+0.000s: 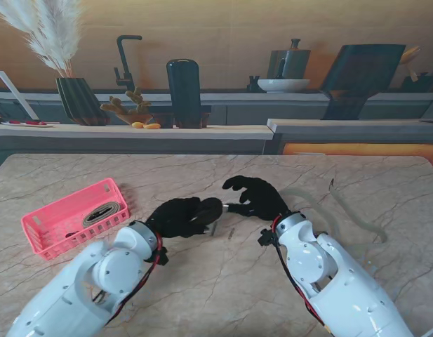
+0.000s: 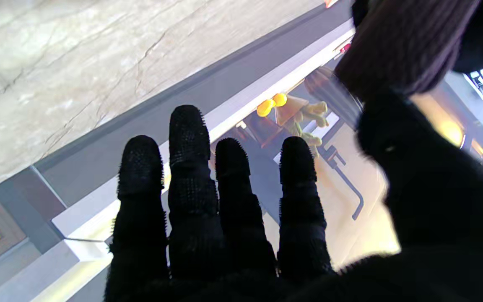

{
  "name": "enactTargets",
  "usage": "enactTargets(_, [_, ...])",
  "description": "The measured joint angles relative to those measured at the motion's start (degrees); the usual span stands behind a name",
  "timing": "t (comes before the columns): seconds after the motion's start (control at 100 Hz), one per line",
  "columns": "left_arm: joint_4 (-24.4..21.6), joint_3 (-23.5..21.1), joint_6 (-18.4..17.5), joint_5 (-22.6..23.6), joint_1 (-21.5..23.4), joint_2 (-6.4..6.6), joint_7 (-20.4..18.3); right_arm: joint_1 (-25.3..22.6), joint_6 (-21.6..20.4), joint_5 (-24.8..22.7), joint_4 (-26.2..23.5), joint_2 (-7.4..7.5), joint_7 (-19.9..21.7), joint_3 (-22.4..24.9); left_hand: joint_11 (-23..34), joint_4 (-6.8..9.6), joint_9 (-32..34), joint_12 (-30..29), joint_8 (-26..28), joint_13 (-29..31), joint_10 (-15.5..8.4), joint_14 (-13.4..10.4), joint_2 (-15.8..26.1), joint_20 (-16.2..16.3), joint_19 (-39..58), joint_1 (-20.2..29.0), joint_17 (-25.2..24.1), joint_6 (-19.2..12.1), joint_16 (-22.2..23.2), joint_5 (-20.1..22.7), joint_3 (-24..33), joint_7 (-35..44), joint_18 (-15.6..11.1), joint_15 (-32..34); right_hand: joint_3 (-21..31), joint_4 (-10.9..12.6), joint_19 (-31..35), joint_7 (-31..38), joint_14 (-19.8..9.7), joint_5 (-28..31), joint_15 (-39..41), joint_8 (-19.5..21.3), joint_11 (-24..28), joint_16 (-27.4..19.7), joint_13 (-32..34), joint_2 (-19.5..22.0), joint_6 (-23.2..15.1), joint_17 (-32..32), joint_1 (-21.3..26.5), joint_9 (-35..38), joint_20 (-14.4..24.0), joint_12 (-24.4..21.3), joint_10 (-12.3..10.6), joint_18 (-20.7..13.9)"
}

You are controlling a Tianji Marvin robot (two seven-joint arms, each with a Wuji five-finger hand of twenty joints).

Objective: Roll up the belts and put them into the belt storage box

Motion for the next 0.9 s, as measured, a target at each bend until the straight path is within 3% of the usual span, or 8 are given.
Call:
enactTargets(0.06, [-1.92, -2.73, -0.08, 3.84, 1.43, 0.74, -2.72, -0.31, -0.15, -0.25, -0.19, -0.15, 0.00, 0.61, 0.00, -0.02, 0.23, -0.47, -0.13, 0.53, 0.00, 0.00, -0.01, 0.01, 1.96, 0.00, 0.88, -0.05, 0.62, 0.21, 0.00, 0.00, 0.00, 0.00, -0.37, -0.27, -0.01, 0.01, 0.03, 0.01, 0.00, 0.11, 0.00, -0.01, 0.00, -0.01, 0.00, 0.00, -0.04, -0.20, -0.01, 0.00, 0.00, 0.00])
enactTargets(0.14, [-3.69, -6.17, -0.70, 8.11, 2.94, 1.69, -4.78, -0.57, -0.19, -0.26, -0.46, -0.15, 0.21, 0.98, 0.00, -0.04, 0.70, -0.65, -0.15, 1.19, 0.00, 0.04, -0.02, 3.72, 9.68, 0.00, 4.30, -0.05, 3.30, 0.34, 0.00, 0.01, -0.42, 0.61, -0.35, -0.27, -0.01, 0.01, 0.06, 0.04, 0.00, 0.19, 0.00, -0.02, 0.00, -0.01, 0.00, -0.02, -0.04, -0.20, -0.01, 0.00, 0.00, 0.00])
enactTargets(0.19, [-4.28, -8.33, -1.32, 10.34, 3.74, 2.08, -4.83, -0.72, -0.19, -0.26, -0.54, -0.16, 0.12, 1.10, 0.03, -0.06, 1.64, -0.69, -0.16, 2.12, -0.19, 0.10, -0.02, 5.90, 15.61, -0.56, 8.85, -0.07, 4.78, 0.85, 0.00, 0.01, -3.04, 2.70, -0.35, -0.27, -0.02, 0.02, 0.06, 0.11, 0.00, 0.23, 0.00, -0.03, 0.00, 0.00, 0.00, -0.12, -0.04, -0.20, -0.01, 0.00, 0.00, 0.00])
enactTargets(0.32, [-5.20, -13.63, -2.28, 16.82, 5.47, 2.62, -4.82, -1.04, -0.02, -0.33, -0.47, -0.28, -1.02, 1.35, 0.30, -0.06, 2.78, -1.13, -0.18, 4.37, -0.79, -0.45, -0.02, 6.04, 21.99, -1.32, 15.87, -0.22, 8.38, 1.54, 0.09, 0.02, -6.32, 6.61, -0.35, -0.27, -0.02, 0.03, 0.08, 0.14, 0.00, 0.69, 0.00, -0.03, -0.01, 0.05, 0.00, -0.59, -0.04, -0.20, -0.01, 0.00, 0.01, 0.00])
enactTargets(0.45, [-5.35, -17.06, -0.73, 19.66, 6.51, 3.15, -5.27, -1.21, 0.31, -0.28, -0.11, -0.48, -1.57, 1.62, 0.33, -0.06, 2.81, -1.13, -0.19, 5.61, -1.11, -1.30, -0.02, 5.96, 23.42, -2.11, 17.49, -0.32, 10.39, 1.59, 0.37, 0.19, -7.40, 8.49, -0.40, 0.36, -0.02, 0.03, 0.09, 0.21, 0.00, 0.79, 0.00, -0.04, -0.03, 1.31, 0.00, -0.62, -0.04, -0.20, -0.03, 0.00, 0.02, 0.00])
enactTargets(0.64, [-3.65, -19.99, 2.66, 30.23, 6.89, 3.87, -7.85, -1.37, 0.88, -0.19, 0.38, -0.51, -1.58, 1.92, 0.33, -0.06, 2.82, -1.13, -0.19, 6.23, -1.24, -1.62, -0.02, 5.68, 23.91, -2.42, 18.16, -0.66, 11.03, 1.60, 0.38, 0.38, -7.82, 9.47, -0.41, 0.36, -0.03, 0.73, 0.21, 1.42, 0.05, 0.90, 0.16, -0.06, -0.41, 2.41, -0.03, -0.70, -0.04, 0.34, -0.02, 0.00, 0.02, 0.00])
enactTargets(0.79, [0.60, -20.72, 7.58, 30.82, 6.74, 4.21, -7.28, -1.34, 1.32, 0.28, 0.82, -0.54, -1.67, 1.82, 0.33, -0.06, 2.82, -1.13, -0.19, 6.34, -1.25, -1.64, -0.02, 5.46, 23.96, -2.45, 18.20, -0.68, 11.43, 1.60, 0.38, 0.40, -7.84, 9.94, -0.50, 0.36, -0.03, 0.73, 0.23, 1.62, 0.05, 0.95, 0.29, -0.10, -0.41, 2.42, -0.04, -0.72, -0.04, 0.78, -0.02, 0.00, 0.02, 0.00])
enactTargets(0.9, [2.17, -21.90, 7.77, 32.22, 7.12, 4.32, -8.15, -1.29, 1.68, 0.42, 0.98, -0.55, -1.54, 1.79, 0.33, -0.06, 2.82, -1.13, -0.19, 6.37, -1.39, -1.69, -0.02, 5.44, 24.03, -2.65, 18.20, -1.02, 11.46, 1.60, 0.39, 0.40, -7.86, 10.41, -0.53, 0.36, -0.03, 0.73, 0.30, 2.01, 0.05, 1.08, 0.29, -0.54, -0.41, 2.42, -0.04, -0.78, -0.04, 0.80, -0.03, 0.00, 0.04, 0.00])
